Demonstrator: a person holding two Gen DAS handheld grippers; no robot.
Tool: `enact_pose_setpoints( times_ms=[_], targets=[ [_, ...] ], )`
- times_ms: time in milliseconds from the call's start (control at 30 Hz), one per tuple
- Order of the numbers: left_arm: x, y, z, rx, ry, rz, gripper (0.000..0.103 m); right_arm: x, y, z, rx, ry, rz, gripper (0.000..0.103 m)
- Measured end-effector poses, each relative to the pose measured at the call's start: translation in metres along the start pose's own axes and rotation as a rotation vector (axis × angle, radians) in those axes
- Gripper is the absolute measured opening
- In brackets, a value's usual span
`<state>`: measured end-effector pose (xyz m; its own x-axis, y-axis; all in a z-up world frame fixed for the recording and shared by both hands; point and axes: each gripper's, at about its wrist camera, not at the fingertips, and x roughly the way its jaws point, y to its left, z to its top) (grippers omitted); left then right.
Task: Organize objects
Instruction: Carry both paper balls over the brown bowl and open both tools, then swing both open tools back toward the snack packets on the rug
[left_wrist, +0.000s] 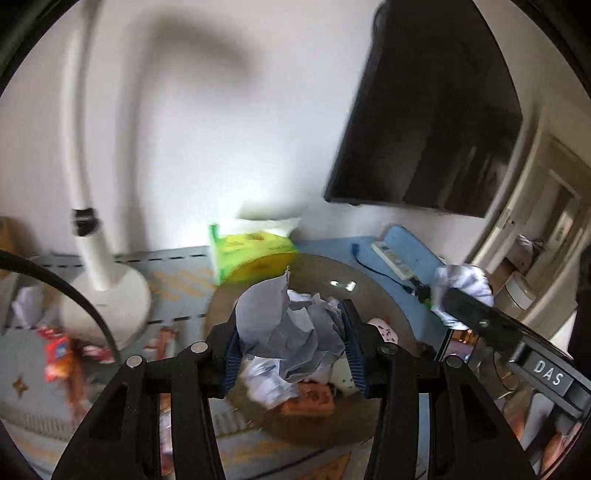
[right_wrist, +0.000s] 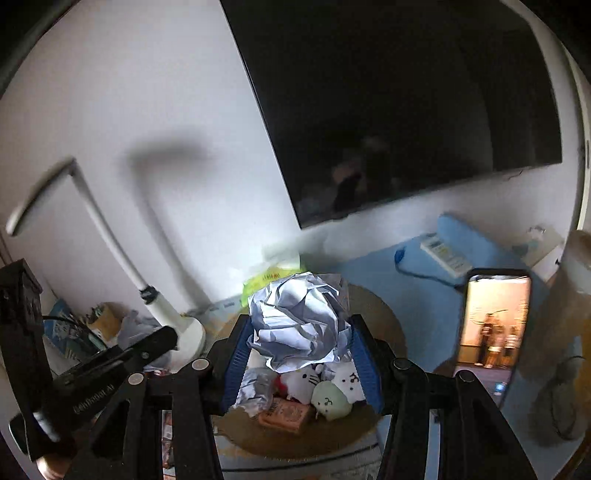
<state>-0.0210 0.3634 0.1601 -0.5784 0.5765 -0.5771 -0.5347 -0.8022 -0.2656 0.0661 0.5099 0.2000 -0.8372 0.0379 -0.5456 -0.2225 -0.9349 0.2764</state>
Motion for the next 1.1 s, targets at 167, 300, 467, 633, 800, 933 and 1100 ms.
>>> enact_pose_setpoints(
  times_ms=[167, 300, 467, 633, 800, 933, 1100],
  targets=[
    [0.042, 0.014, -0.007, -0.089, 0.083, -0.089, 0.067, 0.035, -0.012, -0.003, 0.009, 0.057, 0.044, 0.068],
    [0.050, 0.032, -0.014, -0.204, 0.109, -0.146, 0.067, 0.042, -0.029, -0.006, 0.049, 0.076, 0.032, 0.075],
    [0.023, 0.038, -0.021, -0.240, 0.090, -0.208, 0.067, 0.029, -0.030, -0.011, 0.059, 0.080, 0.034, 0.075],
    [-0.034, 0.047, -0.030, -0.224, 0.014, -0.200, 0.067, 0.004, -0.008, -0.020, 0.029, 0.076, 0.070, 0.075],
    [-0.109, 0.083, -0.048, -0.206, -0.083, -0.074, 0.096, -0.028, 0.034, -0.034, -0.063, 0.074, 0.135, 0.075],
    [-0.149, 0.133, -0.061, -0.254, -0.152, 0.036, 0.103, -0.038, 0.069, -0.054, -0.081, 0.149, 0.268, 0.078],
    [-0.144, 0.206, -0.083, -0.449, -0.079, 0.063, 0.102, -0.025, 0.110, -0.094, -0.118, 0.259, 0.356, 0.078]
  ],
)
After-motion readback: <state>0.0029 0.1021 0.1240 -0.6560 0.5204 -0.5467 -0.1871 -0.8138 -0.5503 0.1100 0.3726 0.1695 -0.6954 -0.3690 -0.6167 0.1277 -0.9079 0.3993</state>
